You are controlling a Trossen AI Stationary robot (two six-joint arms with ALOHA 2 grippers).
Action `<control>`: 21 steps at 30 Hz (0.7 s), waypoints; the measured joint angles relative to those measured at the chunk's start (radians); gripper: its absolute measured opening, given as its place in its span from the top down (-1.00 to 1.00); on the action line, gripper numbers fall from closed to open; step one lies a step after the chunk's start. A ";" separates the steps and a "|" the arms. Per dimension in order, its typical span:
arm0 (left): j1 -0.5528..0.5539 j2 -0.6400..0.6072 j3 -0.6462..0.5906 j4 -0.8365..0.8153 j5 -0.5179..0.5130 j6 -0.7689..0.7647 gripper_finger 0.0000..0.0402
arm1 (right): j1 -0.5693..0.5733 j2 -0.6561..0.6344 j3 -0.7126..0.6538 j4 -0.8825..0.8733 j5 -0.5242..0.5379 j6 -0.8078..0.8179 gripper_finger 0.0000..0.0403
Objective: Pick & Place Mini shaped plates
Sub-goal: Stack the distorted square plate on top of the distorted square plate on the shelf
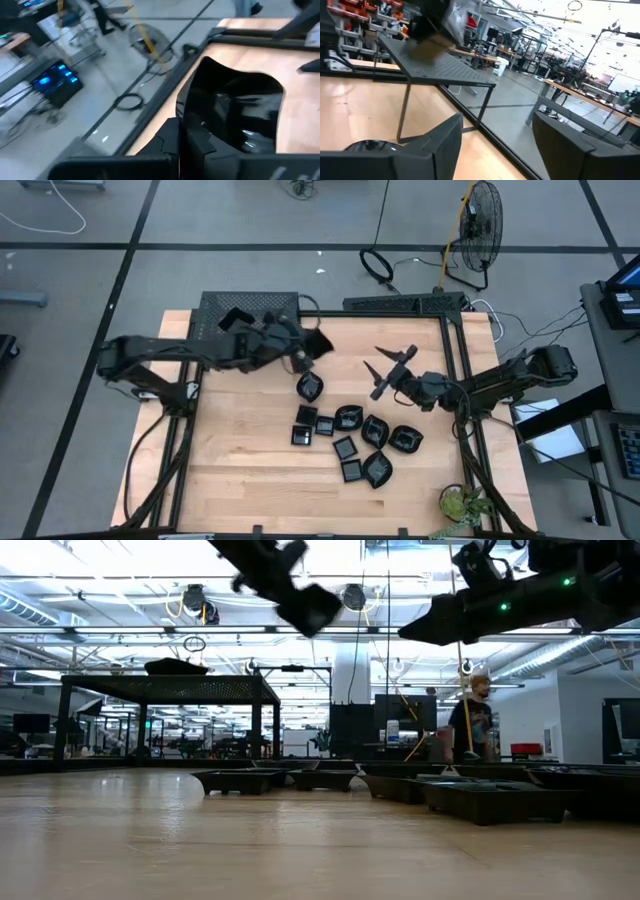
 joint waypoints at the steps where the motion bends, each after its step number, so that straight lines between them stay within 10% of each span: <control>1: 0.003 -0.031 0.000 -0.034 -0.016 -0.010 0.96 | 0.000 0.000 -0.002 0.000 0.001 0.000 -0.15; 12: 0.203 -0.307 0.000 -0.587 -0.061 -0.260 0.98 | -0.005 0.000 -0.003 0.000 -0.003 0.007 -0.07; 21: 0.382 -0.339 -0.001 -0.722 -0.036 -0.284 0.98 | -0.006 0.000 -0.004 0.000 -0.003 0.011 -0.07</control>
